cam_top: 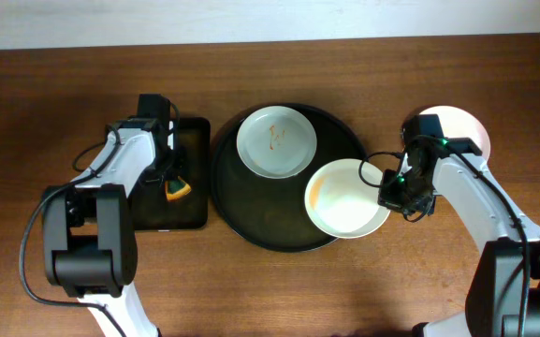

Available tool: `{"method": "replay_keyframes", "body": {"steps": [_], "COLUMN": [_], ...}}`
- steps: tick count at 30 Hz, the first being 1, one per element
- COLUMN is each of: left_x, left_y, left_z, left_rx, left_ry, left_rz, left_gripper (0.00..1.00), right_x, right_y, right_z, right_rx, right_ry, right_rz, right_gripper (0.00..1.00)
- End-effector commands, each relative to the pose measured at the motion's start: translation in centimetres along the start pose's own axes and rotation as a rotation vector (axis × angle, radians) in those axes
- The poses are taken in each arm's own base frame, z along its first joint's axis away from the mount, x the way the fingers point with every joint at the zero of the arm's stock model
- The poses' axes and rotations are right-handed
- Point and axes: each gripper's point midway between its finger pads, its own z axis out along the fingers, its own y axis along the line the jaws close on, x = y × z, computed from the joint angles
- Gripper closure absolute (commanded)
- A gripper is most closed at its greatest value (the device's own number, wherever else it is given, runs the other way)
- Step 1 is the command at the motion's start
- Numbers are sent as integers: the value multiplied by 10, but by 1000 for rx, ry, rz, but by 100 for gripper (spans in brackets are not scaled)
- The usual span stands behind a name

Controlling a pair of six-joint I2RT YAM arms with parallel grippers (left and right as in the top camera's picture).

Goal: Clean dirty plates on tray and stack at the side
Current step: 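Lift the white plate with the right gripper and carry it right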

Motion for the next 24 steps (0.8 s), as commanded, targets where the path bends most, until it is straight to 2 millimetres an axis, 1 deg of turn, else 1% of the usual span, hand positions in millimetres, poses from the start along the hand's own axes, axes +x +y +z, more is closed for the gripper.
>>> {"method": "replay_keyframes", "body": {"steps": [1,2,3,4,5,6,7,8,9,10,11,12,14,15,17,20,21,22,23,24], "left_x": [5,-14,-26,-31,-28,-18,-16,-7,-14,-16,-14,-15,-14,-13,-13,-13,-13,-13,-13,-13], "left_y": [-6,-14,-21,-30,-43,-49,-7,38,2,-31,-2,-13,-15,-15,-15,-15,-15,-15,-15,-15], "left_z": [-2,-28,-52,-73,-85,-87,-79,-81,-79,-84,-79,-80,-81,-80,-80,-80,-80,-80,-80,-80], "left_rx": [37,88,135,190,263,306,79,-164,40,236,76,134,147,147,146,146,146,146,146,146], "left_ry": [36,-37,-99,-151,-166,-147,-105,-94,-96,-112,-93,-97,-93,-89,-86,-86,-88,-88,-88,-89], "left_rz": [4,3,21,100,203,305,70,-187,4,178,-8,33,51,51,51,51,51,51,51,51], "left_gripper": [100,100,100,100,100,100,100,100,100,100,100,100,100,100,100,100,100,100,100,100], "right_x": [-3,-3,-3,-3,-3,-3,-3,-3,-3,-3,-3,-4,-5,-16,-31,-52,-60,-70,-74,-75], "right_y": [1,1,1,1,1,1,1,1,1,1,1,1,1,6,12,5,6,9,14,20], "right_z": [-8,-8,-8,-8,-8,-8,-8,-8,-8,-8,-8,-8,-9,-18,-37,-64,-74,-88,-97,-100], "right_rx": [6,6,6,6,6,6,6,6,6,6,6,5,3,-8,-18,64,101,180,248,290], "right_ry": [-31,-31,-31,-31,-31,-31,-31,-31,-31,-31,-31,-32,-38,-76,-130,-210,-249,-313,-358,-383], "right_rz": [-7,-7,-7,-7,-7,-7,-7,-7,-7,-7,-7,-7,-8,-50,-81,-105,-123,-170,-224,-258], "right_gripper": [96,96,96,96,96,96,96,96,96,96,96,96,96,96,96,96,96,96,96,96]}}
